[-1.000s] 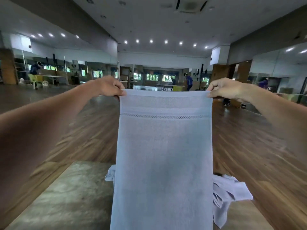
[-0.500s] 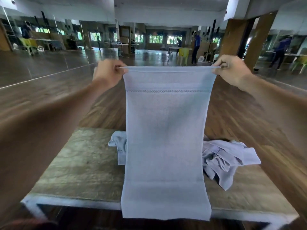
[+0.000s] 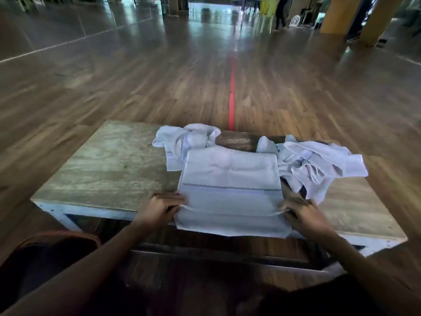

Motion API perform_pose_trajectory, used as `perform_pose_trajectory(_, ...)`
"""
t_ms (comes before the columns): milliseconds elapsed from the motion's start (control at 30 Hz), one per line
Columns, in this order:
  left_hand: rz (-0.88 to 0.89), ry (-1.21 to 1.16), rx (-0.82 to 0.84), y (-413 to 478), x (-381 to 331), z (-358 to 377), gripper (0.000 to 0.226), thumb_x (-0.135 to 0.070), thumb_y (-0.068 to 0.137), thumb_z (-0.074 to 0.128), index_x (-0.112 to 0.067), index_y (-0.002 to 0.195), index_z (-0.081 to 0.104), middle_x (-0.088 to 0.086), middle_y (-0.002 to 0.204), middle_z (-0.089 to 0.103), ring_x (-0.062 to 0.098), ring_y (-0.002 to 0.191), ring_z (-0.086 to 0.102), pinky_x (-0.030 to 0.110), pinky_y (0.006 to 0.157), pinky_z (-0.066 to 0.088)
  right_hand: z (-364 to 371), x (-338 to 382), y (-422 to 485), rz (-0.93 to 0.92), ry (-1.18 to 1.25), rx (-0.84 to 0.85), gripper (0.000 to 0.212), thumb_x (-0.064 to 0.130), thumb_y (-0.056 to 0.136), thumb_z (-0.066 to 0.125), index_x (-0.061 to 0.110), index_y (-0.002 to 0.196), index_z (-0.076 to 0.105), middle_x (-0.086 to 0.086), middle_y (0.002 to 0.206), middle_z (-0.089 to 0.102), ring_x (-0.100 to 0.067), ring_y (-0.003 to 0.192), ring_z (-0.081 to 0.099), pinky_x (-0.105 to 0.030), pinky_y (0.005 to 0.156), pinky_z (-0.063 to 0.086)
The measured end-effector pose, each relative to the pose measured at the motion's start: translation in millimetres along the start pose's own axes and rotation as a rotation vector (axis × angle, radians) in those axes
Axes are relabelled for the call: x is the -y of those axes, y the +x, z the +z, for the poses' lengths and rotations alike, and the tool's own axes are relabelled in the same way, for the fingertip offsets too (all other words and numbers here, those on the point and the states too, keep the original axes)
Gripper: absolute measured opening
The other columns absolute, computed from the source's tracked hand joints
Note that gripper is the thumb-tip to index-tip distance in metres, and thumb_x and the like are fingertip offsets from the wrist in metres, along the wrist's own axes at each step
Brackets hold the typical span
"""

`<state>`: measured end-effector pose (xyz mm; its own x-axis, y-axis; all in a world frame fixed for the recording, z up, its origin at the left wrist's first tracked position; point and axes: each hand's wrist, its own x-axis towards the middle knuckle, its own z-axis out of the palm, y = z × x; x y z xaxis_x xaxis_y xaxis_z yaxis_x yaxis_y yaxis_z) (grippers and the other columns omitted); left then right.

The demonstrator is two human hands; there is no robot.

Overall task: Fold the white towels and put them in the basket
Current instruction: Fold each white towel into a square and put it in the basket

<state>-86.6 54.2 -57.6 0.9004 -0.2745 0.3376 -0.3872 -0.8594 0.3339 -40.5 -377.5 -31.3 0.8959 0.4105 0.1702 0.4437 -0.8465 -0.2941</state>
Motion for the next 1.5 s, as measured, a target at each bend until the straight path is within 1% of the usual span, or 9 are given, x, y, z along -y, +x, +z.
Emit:
perform_pose_trajectory(267, -0.032, 0.173, -0.064, 26.3, 8.4, 1.2, 0.033, -0.039, 0.083, 0.044, -0.033, 0.094, 0.075, -0.011, 0.101, 0.073, 0.008, 0.097, 0.068, 0.025, 0.084, 0.031, 11.8, -4.9, 19.7, 0.016, -0.148, -0.136, 0.023, 0.037, 0.081, 0.044, 0.031, 0.092, 0.064, 0.008, 0.104, 0.07, -0.014, 0.103, 0.057, -0.033, 0.078, 0.026)
perform_pose_trajectory(400, -0.096, 0.233, -0.046, 52.0, 18.4, 4.0, 0.038, -0.046, 0.084, 0.039, -0.035, 0.097, 0.074, -0.011, 0.103, 0.072, 0.015, 0.098, 0.069, 0.03, 0.084, 0.029, 13.2, -5.1, 48.5, 0.112, -0.165, -0.123, 0.016, 0.016, 0.081, 0.067, 0.023, 0.095, 0.07, 0.002, 0.102, 0.071, -0.023, 0.108, 0.057, -0.035, 0.081, 0.024)
perform_pose_trajectory(567, -0.156, 0.302, 0.008, 75.0, 22.2, 0.9, 0.024, -0.038, 0.088, 0.052, -0.033, 0.1, 0.073, -0.006, 0.101, 0.074, 0.024, 0.086, 0.069, 0.038, 0.094, 0.034, 7.8, -0.6, 66.5, 0.144, -0.172, -0.063, 0.018, 0.016, 0.083, 0.063, 0.027, 0.097, 0.068, 0.009, 0.109, 0.068, -0.017, 0.117, 0.051, -0.033, 0.082, 0.02)
perform_pose_trajectory(733, -0.04, 0.181, -0.184, 60.3, 6.8, -12.6, 0.034, -0.036, 0.083, 0.044, -0.027, 0.095, 0.075, -0.005, 0.095, 0.075, 0.016, 0.089, 0.071, 0.029, 0.083, 0.032, 2.4, 6.0, 49.1, 0.061, -0.138, -0.234, 0.015, 0.011, 0.081, 0.067, 0.02, 0.092, 0.068, 0.001, 0.091, 0.071, -0.012, 0.102, 0.046, -0.035, 0.08, 0.022)
perform_pose_trajectory(833, 0.072, 0.099, -0.193, 38.2, -0.8, -22.0, 0.029, -0.035, 0.085, 0.049, -0.028, 0.097, 0.075, -0.01, 0.101, 0.073, 0.005, 0.097, 0.067, 0.027, 0.085, 0.034, -6.0, 8.9, 26.5, -0.014, -0.087, -0.308, 0.016, 0.025, 0.079, 0.057, 0.021, 0.089, 0.069, 0.006, 0.091, 0.071, -0.009, 0.098, 0.049, -0.032, 0.079, 0.023)
perform_pose_trajectory(1100, 0.142, 0.129, -0.089, -15.7, 1.9, -8.5, 0.042, -0.047, 0.098, 0.034, -0.031, 0.103, 0.073, -0.012, 0.106, 0.071, 0.002, 0.106, 0.063, 0.028, 0.085, 0.04, 3.6, -0.8, -15.2, -0.019, 0.001, -0.124, 0.029, 0.016, 0.079, 0.074, 0.039, 0.092, 0.061, 0.015, 0.104, 0.071, -0.008, 0.104, 0.063, -0.029, 0.083, 0.028)
perform_pose_trajectory(1233, 0.192, 0.163, -0.086, -21.5, -3.3, -9.6, 0.034, -0.041, 0.094, 0.045, -0.026, 0.106, 0.073, -0.008, 0.111, 0.07, 0.005, 0.109, 0.062, 0.026, 0.084, 0.04, 1.2, 4.3, -22.3, -0.047, -0.049, -0.139, 0.008, 0.039, 0.084, 0.058, 0.036, 0.09, 0.062, 0.015, 0.109, 0.07, -0.008, 0.105, 0.064, -0.031, 0.086, 0.033)
perform_pose_trajectory(1333, 0.225, 0.194, -0.072, -23.1, -1.7, -9.4, 0.034, -0.04, 0.088, 0.052, -0.022, 0.109, 0.071, -0.005, 0.113, 0.069, 0.008, 0.109, 0.062, 0.025, 0.087, 0.039, 6.4, 2.4, -27.2, -0.073, -0.169, -0.144, 0.031, 0.054, 0.078, 0.054, 0.028, 0.092, 0.066, 0.013, 0.111, 0.069, -0.009, 0.107, 0.062, -0.029, 0.087, 0.032)
perform_pose_trajectory(1500, 0.269, 0.21, -0.097, -22.9, -3.5, -10.2, 0.03, -0.031, 0.091, 0.05, -0.018, 0.102, 0.074, -0.001, 0.107, 0.072, 0.012, 0.099, 0.068, 0.028, 0.084, 0.04, 8.9, 8.7, -32.2, -0.099, -0.224, -0.17, 0.04, 0.046, 0.08, 0.048, 0.018, 0.1, 0.07, 0.0, 0.1, 0.073, -0.018, 0.095, 0.067, -0.031, 0.083, 0.03)
